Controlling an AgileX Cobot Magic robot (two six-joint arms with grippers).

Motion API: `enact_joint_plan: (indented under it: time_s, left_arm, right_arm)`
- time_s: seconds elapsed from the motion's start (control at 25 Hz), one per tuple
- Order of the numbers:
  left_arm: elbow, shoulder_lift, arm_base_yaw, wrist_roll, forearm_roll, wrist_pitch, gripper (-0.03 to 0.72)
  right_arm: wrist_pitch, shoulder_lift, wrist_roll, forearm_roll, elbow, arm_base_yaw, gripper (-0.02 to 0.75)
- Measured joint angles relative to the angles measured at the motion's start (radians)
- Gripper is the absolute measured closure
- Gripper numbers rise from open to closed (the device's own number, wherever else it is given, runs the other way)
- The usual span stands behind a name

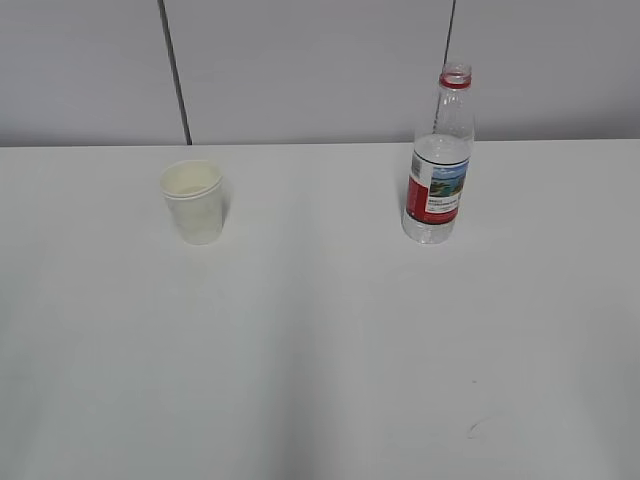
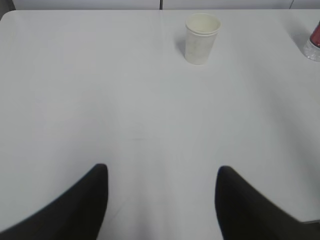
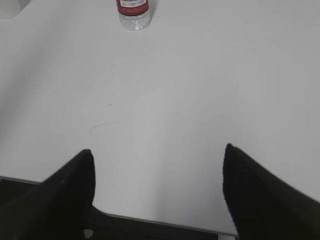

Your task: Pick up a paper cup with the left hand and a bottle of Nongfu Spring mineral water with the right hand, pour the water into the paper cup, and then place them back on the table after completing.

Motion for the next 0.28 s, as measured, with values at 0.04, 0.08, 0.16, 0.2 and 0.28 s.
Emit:
enact_joint_plan:
  time_s: [0.04, 0.08, 0.16, 0.2, 0.28]
  left_arm:
    - [0.0, 0.0, 0.0, 0.0, 0.0, 0.0, 0.262]
    - [0.0, 0.0, 0.0, 0.0, 0.006, 0.0, 0.262]
    - [0.0, 0.0, 0.0, 0.0, 0.0, 0.0, 0.262]
    - [0.0, 0.0, 0.0, 0.0, 0.0, 0.0, 0.262]
    - [0.0, 0.0, 0.0, 0.0, 0.0, 0.0, 0.262]
  right_arm:
    - [0.0, 0.0, 0.0, 0.0, 0.0, 0.0, 0.15]
    - [0.0, 0.0, 0.0, 0.0, 0.0, 0.0, 0.15]
    - [0.0, 0.0, 0.0, 0.0, 0.0, 0.0, 0.15]
    - [0.0, 0.0, 0.0, 0.0, 0.0, 0.0, 0.15]
    - [0.0, 0.0, 0.0, 0.0, 0.0, 0.0, 0.15]
